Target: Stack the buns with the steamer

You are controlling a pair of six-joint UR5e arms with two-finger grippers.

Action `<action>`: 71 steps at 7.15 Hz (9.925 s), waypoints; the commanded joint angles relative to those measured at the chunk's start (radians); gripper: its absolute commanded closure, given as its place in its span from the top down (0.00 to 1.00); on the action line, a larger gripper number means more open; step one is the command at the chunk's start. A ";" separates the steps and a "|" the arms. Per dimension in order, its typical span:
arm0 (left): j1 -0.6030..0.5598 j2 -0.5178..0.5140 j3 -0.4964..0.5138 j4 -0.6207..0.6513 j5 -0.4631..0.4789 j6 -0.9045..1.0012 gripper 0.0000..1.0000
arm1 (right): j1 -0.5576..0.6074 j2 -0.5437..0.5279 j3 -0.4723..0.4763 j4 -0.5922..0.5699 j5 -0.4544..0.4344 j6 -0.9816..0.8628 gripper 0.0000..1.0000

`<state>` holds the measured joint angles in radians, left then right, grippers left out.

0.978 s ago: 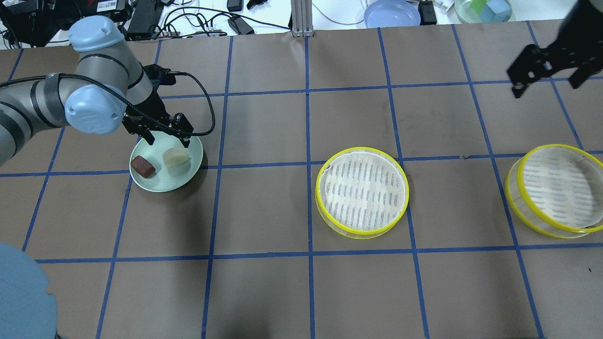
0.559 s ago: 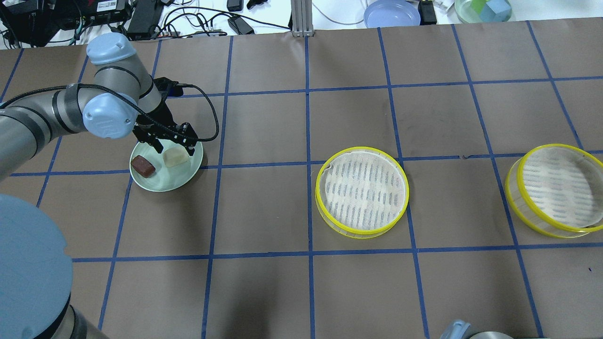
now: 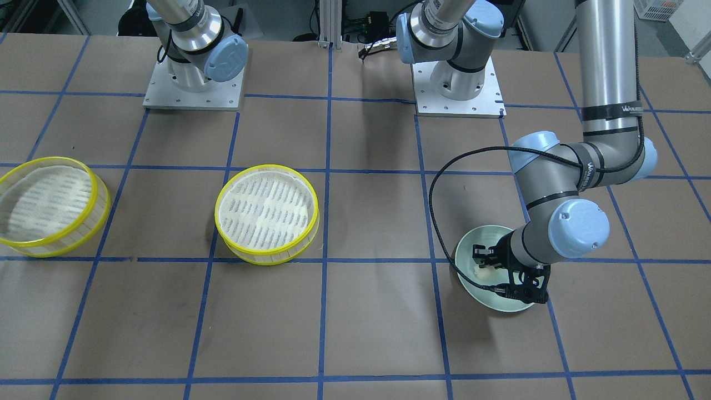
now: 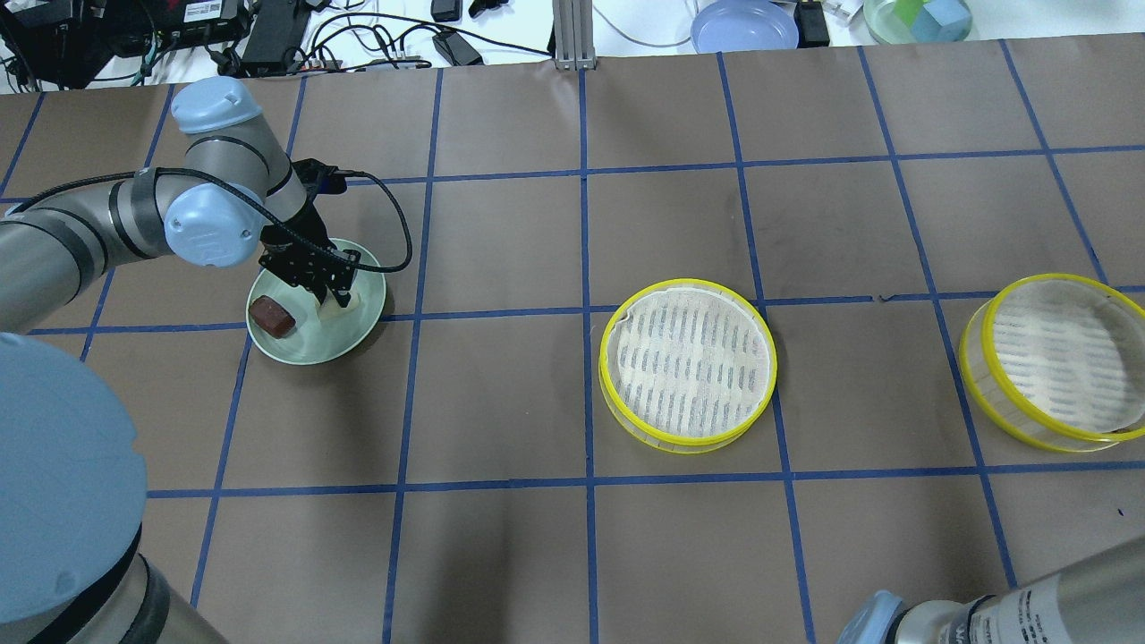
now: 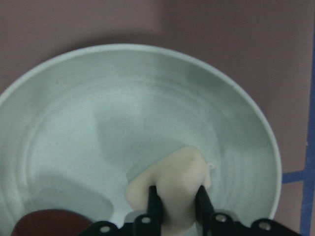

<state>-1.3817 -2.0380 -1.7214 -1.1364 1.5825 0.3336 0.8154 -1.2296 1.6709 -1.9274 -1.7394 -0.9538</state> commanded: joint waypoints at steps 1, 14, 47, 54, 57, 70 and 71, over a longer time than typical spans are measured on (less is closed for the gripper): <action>-0.008 0.042 0.008 -0.014 -0.007 -0.002 0.00 | -0.010 0.053 0.079 -0.126 -0.012 -0.054 0.84; -0.629 0.055 0.046 -0.028 -0.314 -0.875 0.00 | 0.348 -0.256 -0.039 0.325 0.064 0.449 0.01; -0.150 0.237 0.195 -0.402 -0.033 -0.375 0.00 | 0.732 -0.294 -0.303 0.427 0.163 0.923 1.00; -0.566 0.231 0.093 -0.193 -0.419 -0.711 0.00 | 0.734 -0.412 -0.112 0.291 0.159 0.989 1.00; -0.585 0.177 -0.003 -0.049 -0.435 -0.699 0.00 | 0.734 -0.412 -0.112 0.295 0.158 0.988 1.00; -0.194 0.447 0.214 -0.395 0.034 -0.258 1.00 | 0.734 -0.386 -0.177 0.384 0.159 1.026 1.00; -0.156 0.462 0.212 -0.398 0.025 -0.258 1.00 | 0.734 -0.386 -0.177 0.383 0.161 1.026 1.00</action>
<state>-1.5823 -1.6008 -1.5080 -1.5269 1.6135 0.0708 1.5493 -1.6155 1.4951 -1.5464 -1.5765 0.0732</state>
